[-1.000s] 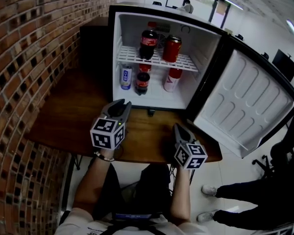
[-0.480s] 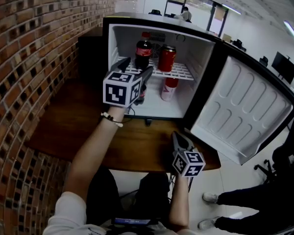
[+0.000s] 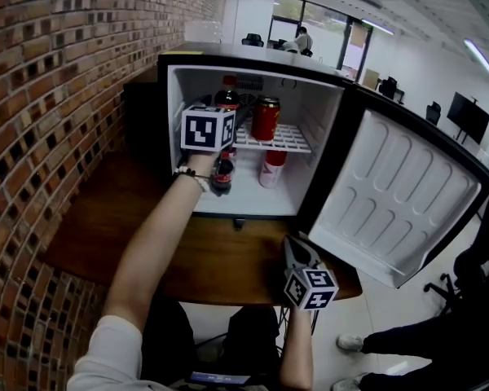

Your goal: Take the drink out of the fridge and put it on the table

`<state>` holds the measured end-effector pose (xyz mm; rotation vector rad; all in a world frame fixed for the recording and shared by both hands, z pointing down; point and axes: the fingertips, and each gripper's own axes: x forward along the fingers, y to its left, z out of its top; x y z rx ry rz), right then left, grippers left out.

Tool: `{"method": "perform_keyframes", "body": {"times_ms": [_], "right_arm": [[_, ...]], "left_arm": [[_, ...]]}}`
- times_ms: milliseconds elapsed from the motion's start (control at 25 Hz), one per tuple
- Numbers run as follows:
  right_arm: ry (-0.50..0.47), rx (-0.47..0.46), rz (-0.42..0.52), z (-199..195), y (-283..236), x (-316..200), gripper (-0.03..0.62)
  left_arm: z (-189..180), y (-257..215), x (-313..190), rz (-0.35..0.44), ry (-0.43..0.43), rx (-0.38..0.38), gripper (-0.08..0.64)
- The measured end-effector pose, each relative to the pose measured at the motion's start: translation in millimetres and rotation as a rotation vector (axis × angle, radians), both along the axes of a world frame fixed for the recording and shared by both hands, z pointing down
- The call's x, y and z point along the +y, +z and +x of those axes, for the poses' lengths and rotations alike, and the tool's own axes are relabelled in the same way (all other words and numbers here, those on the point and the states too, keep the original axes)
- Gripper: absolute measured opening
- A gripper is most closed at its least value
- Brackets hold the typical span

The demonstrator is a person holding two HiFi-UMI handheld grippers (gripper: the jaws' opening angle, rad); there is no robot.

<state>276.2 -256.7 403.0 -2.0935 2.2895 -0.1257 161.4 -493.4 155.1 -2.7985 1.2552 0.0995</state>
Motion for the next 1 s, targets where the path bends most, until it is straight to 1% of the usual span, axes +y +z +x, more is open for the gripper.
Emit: {"method": "perform_keyframes", "body": {"times_ms": [320,560,600,760,920,1000], "right_arm": [[0.002,0.000,0.004,6,-2,2,0.003],[0.003,-0.003,0.006,8,-1,3,0.003],[0.004,-0.004,0.007,8,-1,3,0.003],[0.007,-0.006,0.011,9,-2,3,0.003],[0.005,-0.004,0.012,8,-3,3,0.003],[0.004,-0.002,0.016,7,-6,4,0.003]], "left_arm": [[13,4,-21,-0.036,0.006,-0.055,0.393],[14,6,-29,-0.043,0.003,-0.086,0.355],[14,6,-30,-0.041,0.003,-0.090,0.334],[15,4,-30,-0.041,0.012,-0.091,0.319],[14,5,-27,-0.062,0.025,-0.087,0.310],[15,4,-24,-0.055,0.034,-0.093,0.309]]}}
